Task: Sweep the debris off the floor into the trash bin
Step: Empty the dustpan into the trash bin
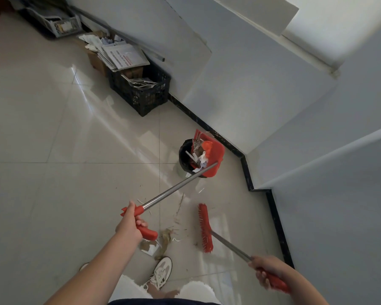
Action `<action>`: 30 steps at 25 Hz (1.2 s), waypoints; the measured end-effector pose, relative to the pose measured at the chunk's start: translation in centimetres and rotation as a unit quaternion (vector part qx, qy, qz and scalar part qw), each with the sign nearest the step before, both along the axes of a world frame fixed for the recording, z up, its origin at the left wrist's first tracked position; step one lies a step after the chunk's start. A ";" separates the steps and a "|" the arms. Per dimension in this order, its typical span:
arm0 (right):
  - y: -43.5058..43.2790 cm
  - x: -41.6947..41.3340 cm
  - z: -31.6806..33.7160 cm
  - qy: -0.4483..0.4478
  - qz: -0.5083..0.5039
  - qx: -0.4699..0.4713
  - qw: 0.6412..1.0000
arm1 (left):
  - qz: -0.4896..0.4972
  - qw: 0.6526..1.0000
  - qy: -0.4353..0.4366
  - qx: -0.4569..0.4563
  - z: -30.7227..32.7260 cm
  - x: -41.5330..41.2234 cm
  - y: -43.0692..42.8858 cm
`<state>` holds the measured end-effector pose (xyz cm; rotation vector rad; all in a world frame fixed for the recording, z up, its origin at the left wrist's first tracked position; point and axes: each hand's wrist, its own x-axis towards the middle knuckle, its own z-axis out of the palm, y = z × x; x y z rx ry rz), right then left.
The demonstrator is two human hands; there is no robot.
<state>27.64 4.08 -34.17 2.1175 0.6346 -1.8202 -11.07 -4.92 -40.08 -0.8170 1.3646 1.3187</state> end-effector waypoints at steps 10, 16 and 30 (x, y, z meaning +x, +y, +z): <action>0.3 -1.2 0.2 -0.028 0.023 0.033 0.999 | -0.021 0.999 -0.028 -0.024 -2.8 0.2 -0.3; 0.5 -1.4 -0.4 -0.023 0.016 0.024 0.999 | -0.039 0.998 -0.016 -0.050 -2.5 0.7 -0.2; -0.3 -1.8 1.3 0.006 0.027 0.026 0.999 | 0.017 0.996 -0.092 0.011 -1.2 4.4 2.7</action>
